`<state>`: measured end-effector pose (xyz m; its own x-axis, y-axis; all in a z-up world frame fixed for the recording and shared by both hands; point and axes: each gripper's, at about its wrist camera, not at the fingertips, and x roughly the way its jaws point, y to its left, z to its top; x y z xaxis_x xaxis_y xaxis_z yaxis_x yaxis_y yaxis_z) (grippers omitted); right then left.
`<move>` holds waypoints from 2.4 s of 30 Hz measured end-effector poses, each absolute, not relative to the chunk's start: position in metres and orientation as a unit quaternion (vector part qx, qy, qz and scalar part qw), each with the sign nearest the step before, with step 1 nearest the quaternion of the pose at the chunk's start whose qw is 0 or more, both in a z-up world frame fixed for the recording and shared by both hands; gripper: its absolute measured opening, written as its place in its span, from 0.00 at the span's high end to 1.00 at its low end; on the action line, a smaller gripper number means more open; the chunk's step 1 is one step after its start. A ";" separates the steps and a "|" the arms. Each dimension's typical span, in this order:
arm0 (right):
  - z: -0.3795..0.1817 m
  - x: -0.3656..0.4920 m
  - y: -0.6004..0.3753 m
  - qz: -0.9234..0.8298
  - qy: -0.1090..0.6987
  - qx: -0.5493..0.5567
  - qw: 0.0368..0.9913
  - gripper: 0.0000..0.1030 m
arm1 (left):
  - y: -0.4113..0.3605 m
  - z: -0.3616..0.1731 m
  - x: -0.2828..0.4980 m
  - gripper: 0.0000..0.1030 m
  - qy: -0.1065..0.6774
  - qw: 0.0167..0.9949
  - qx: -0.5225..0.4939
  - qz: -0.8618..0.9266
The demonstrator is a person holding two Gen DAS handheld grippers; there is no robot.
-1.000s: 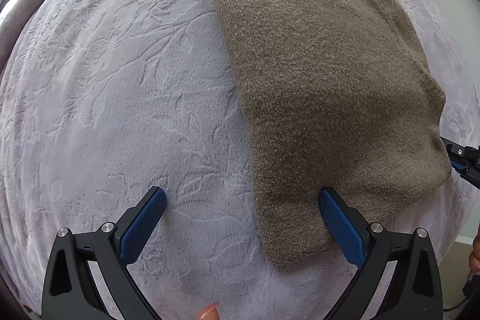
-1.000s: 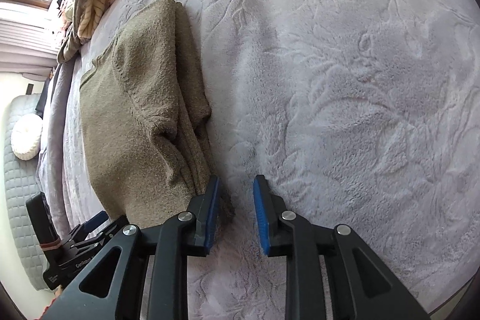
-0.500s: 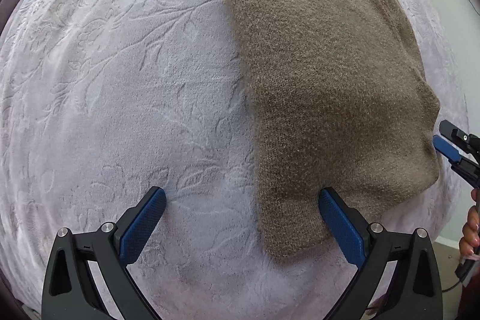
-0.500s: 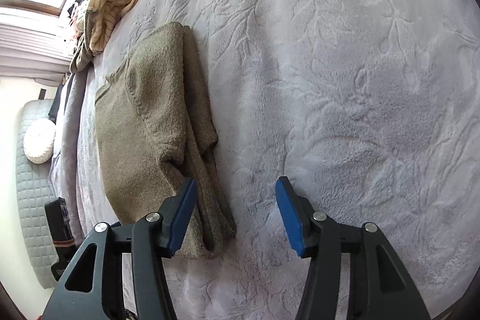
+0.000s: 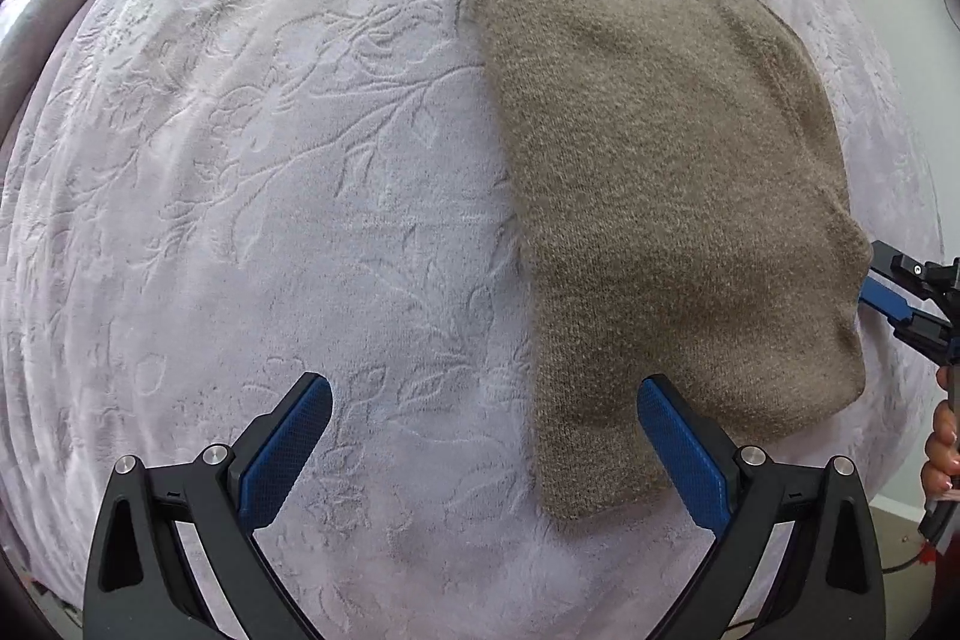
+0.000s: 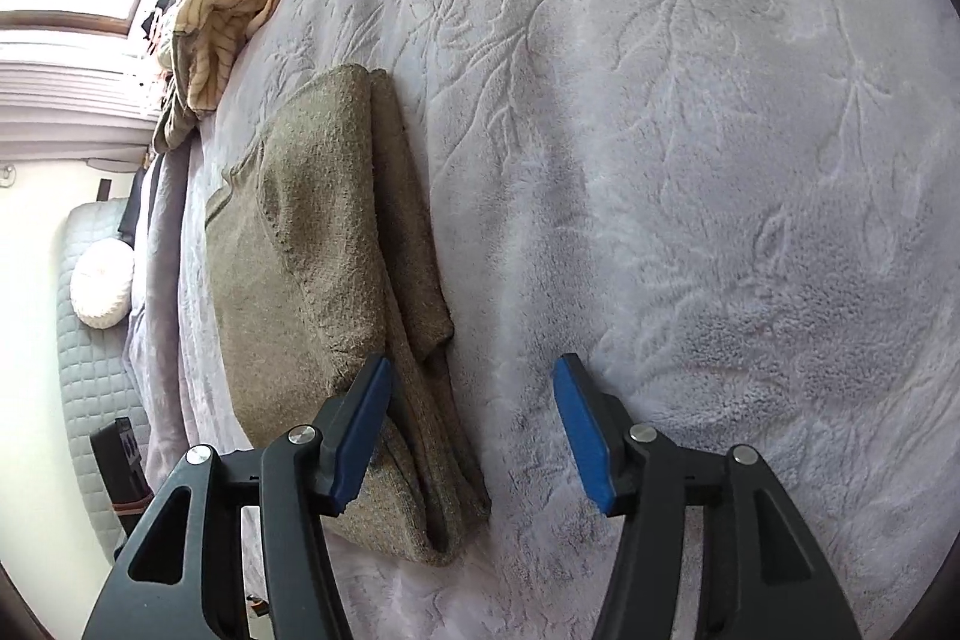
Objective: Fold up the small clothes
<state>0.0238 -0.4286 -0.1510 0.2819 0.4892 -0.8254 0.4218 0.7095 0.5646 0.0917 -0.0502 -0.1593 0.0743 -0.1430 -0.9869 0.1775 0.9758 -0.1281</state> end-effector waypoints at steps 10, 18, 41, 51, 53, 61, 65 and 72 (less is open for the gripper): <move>-0.158 0.067 -0.433 0.104 0.601 0.388 0.691 0.33 | -0.010 -0.152 0.161 0.01 0.660 0.736 -0.074 -0.130; -0.181 0.104 -0.419 0.184 0.614 0.393 0.660 0.33 | -0.037 -0.184 0.174 0.01 0.671 0.696 -0.144 -0.210; -0.167 0.114 -0.370 0.240 0.574 0.469 0.627 0.71 | -0.050 -0.146 0.162 0.52 0.631 0.708 -0.157 -0.275; -0.121 0.077 -0.329 0.259 0.551 0.493 0.621 0.71 | -0.016 -0.092 0.113 0.52 0.613 0.725 -0.124 -0.287; -0.115 0.068 -0.316 0.262 0.551 0.491 0.622 0.71 | -0.006 -0.082 0.099 0.52 0.613 0.730 -0.111 -0.283; -0.109 0.043 -0.247 0.267 0.569 0.483 0.609 0.71 | 0.048 -0.076 0.052 0.52 0.628 0.730 -0.105 -0.251; -0.112 0.043 -0.211 0.266 0.584 0.477 0.601 0.71 | 0.070 -0.086 0.033 0.52 0.640 0.724 -0.111 -0.231; -0.127 0.047 -0.164 0.260 0.614 0.457 0.589 0.71 | 0.089 -0.108 0.015 0.52 0.651 0.721 -0.120 -0.204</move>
